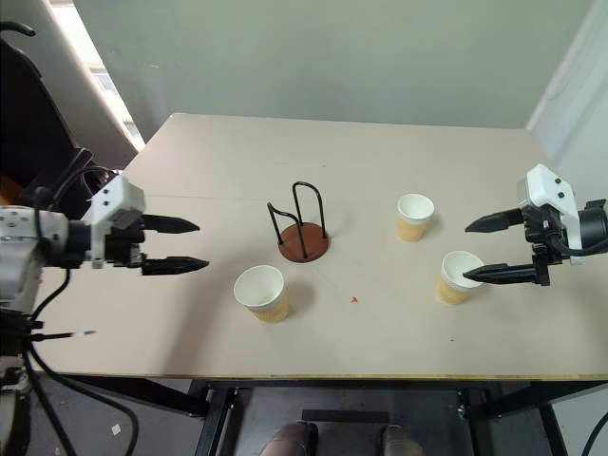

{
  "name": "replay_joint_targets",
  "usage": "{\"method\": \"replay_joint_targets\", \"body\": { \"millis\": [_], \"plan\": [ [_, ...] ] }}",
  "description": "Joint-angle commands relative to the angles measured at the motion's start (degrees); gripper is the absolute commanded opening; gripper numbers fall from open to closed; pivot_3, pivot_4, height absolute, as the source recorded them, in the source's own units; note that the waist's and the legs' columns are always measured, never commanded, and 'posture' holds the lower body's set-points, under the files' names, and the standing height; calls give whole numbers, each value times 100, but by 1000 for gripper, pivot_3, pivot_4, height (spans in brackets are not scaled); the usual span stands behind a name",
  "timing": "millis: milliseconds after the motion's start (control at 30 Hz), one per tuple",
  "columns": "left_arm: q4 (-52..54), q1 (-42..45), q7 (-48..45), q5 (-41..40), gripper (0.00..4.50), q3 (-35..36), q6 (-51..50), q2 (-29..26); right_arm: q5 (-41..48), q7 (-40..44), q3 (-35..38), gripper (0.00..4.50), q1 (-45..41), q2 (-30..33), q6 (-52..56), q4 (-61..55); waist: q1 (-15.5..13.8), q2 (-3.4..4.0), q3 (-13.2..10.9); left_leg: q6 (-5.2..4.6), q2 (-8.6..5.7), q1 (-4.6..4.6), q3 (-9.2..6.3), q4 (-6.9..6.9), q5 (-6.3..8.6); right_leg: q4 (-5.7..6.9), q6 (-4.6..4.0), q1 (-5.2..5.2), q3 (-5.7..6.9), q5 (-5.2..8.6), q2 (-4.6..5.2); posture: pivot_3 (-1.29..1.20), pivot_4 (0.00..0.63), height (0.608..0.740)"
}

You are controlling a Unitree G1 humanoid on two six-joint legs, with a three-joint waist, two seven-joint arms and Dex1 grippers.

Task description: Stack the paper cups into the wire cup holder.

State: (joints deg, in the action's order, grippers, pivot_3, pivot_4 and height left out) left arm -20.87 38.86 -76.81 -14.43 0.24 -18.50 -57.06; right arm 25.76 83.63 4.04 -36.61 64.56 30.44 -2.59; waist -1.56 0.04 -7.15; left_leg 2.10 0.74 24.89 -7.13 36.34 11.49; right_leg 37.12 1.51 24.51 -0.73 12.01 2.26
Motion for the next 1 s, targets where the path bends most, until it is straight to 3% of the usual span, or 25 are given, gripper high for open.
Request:
{"method": "replay_joint_targets", "body": {
  "millis": [33, 267, 633, 767, 1000],
  "plan": [
    [-575, 656, 499, 458, 4234, -216, 266, 340, 198, -794, 202, 4500, -128, -350, 310, -783, 1, 0, 0, -2, 0, 1, -2, 7, -1, 1, 7, -2, 3, -7, 0, 0, 150, 740],
    [-1710, 1532, 1335, 1058, 4234, -609, 771, 1439, 606, -1577, 373, 4500, 350, -625, 1011, -1921, -59, 0, 0, -11, -3, 8, -4, 35, -1, -13, 43, -19, 11, -32, 4, 0, 150, 740],
    [-2905, 2263, 2320, 1621, 4234, -745, 1319, 2422, 1156, -2442, 864, 4500, 833, -593, 1736, -2794, -57, 0, -1, -19, -7, 14, 5, 66, -4, -18, 83, -30, 9, -48, 3, 0, 150, 740],
    [-3284, 2497, 2477, 1664, 3386, -686, 1476, 2600, 1264, -2586, 964, 4500, 954, -526, 1837, -2937, -59, 0, -1, -29, -21, 15, 13, 70, -10, -23, 102, -31, -8, -54, 2, 0, 150, 740],
    [-3441, 2607, 2184, 1549, 907, -625, 1589, 2648, 1388, -2692, 1082, 4500, 1146, -415, 1842, -3035, -58, 0, -1, -48, -69, 16, 20, 71, -21, -23, 170, -31, -94, -26, 1, 0, 150, 740]
  ]
}}
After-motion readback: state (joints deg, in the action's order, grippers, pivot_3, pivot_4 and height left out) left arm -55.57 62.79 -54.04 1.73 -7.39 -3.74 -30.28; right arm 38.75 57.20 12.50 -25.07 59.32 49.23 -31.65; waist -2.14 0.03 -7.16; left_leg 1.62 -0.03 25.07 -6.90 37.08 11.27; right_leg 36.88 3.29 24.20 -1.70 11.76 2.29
